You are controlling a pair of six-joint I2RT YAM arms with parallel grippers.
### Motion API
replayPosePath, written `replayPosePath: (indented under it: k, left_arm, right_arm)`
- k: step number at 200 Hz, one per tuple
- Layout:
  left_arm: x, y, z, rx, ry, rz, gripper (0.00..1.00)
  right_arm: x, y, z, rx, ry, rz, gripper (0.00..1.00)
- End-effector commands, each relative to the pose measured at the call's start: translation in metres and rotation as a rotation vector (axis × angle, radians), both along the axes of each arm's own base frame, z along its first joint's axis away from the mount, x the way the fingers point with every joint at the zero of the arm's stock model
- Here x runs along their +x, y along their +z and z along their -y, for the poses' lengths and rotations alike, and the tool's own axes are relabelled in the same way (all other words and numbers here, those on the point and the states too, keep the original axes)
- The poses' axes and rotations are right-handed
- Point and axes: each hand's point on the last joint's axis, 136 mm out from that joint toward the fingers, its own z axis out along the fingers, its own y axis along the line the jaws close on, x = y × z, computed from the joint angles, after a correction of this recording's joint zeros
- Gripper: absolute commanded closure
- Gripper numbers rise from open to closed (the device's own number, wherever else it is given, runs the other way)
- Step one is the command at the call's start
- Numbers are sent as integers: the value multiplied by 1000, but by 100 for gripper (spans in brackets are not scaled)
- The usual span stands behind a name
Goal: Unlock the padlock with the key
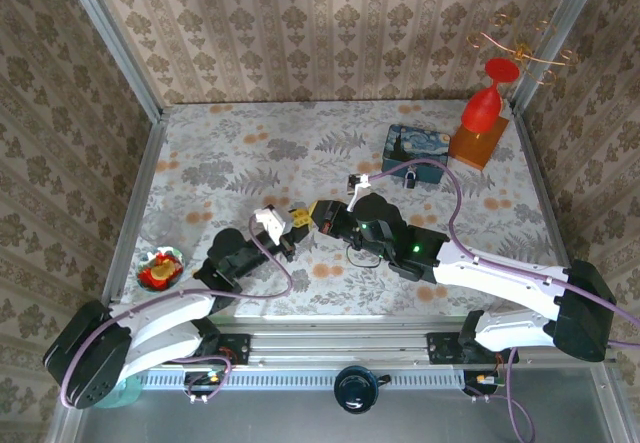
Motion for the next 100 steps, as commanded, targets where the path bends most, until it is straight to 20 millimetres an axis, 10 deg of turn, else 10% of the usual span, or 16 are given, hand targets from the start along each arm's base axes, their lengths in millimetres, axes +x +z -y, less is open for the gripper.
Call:
replayPosePath:
  k: [1, 55, 100]
  left_arm:
    - [2, 12, -6, 7, 37, 66, 100]
    - [15, 5, -13, 221, 96, 128, 100]
    - [35, 5, -21, 361, 172, 221, 100]
  right_arm:
    - [-1, 7, 4, 4, -13, 17, 100]
    - [14, -8, 31, -136, -1, -11, 53]
    - [19, -23, 57, -171, -34, -81, 45]
